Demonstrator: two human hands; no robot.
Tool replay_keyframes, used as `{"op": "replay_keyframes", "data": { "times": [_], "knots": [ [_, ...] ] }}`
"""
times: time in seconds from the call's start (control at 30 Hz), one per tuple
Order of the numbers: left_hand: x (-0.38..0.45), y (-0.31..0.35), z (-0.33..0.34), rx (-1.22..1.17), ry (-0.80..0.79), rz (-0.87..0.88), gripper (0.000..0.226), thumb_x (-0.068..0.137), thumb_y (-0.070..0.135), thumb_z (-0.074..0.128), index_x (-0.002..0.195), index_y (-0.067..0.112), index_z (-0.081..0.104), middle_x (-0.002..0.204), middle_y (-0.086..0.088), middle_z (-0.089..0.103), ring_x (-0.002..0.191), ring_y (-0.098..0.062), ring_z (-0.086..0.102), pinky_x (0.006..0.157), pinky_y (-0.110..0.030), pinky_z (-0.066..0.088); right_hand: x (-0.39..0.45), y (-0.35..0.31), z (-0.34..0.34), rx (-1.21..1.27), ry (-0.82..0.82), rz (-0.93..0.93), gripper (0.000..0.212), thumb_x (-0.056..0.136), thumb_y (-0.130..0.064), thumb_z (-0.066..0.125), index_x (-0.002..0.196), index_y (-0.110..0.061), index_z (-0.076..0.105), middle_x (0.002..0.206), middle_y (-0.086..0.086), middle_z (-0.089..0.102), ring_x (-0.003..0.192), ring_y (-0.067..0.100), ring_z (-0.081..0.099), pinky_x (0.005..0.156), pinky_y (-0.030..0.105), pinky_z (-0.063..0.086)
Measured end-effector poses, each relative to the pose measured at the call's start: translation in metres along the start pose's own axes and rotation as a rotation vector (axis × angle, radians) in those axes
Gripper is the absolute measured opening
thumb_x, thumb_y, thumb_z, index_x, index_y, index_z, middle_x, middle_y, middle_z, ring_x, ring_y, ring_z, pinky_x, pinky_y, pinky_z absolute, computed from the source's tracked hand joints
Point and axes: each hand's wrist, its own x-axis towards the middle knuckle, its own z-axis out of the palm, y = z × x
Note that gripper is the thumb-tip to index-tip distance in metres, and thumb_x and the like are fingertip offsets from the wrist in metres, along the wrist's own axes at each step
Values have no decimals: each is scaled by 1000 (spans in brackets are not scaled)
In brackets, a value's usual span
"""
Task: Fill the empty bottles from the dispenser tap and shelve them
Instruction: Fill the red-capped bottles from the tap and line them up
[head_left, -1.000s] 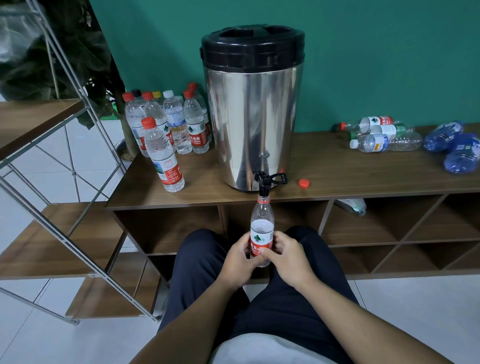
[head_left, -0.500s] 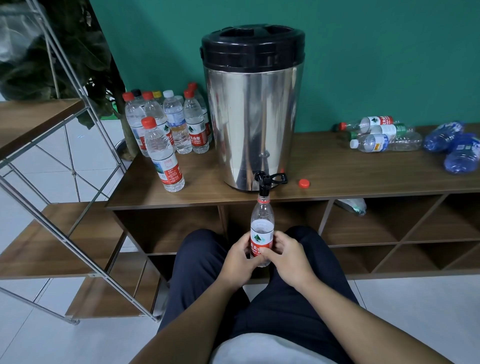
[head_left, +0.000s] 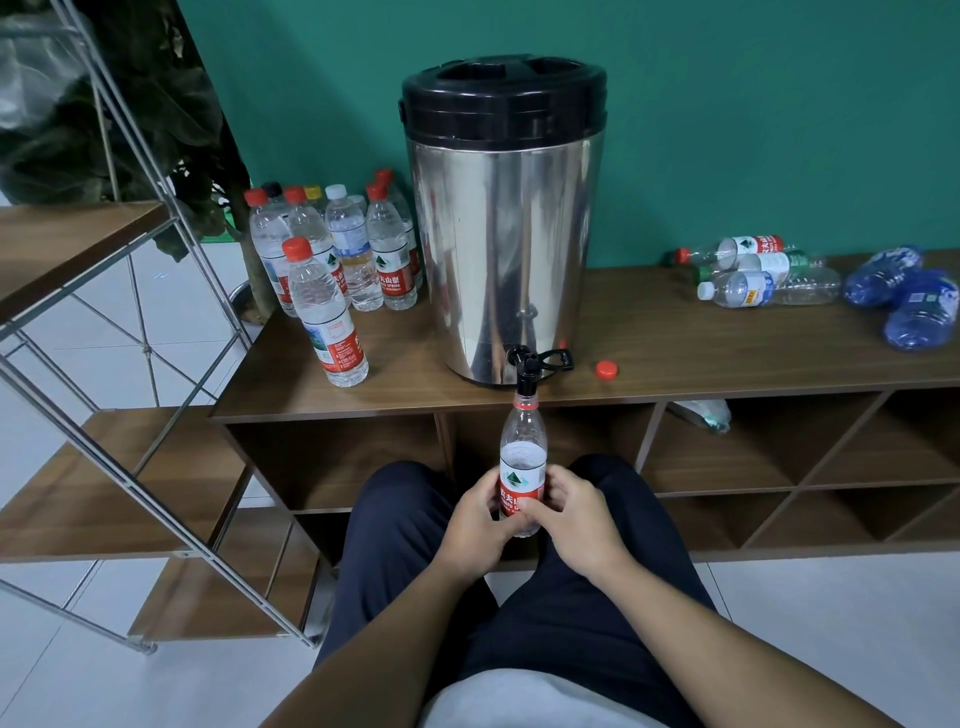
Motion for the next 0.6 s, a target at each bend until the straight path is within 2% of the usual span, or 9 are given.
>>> {"op": "replay_keyframes", "data": {
  "times": [0.6],
  "knots": [
    [1, -2, 0, -3, 3, -3, 57, 98, 11, 86, 150, 25, 64, 139, 8, 77, 132, -14, 72, 116, -43, 58, 0, 1, 0, -26, -2, -10, 49, 94, -16, 87, 137, -31, 71, 120, -16, 81, 112, 1, 76, 95, 31, 65]
  ]
}}
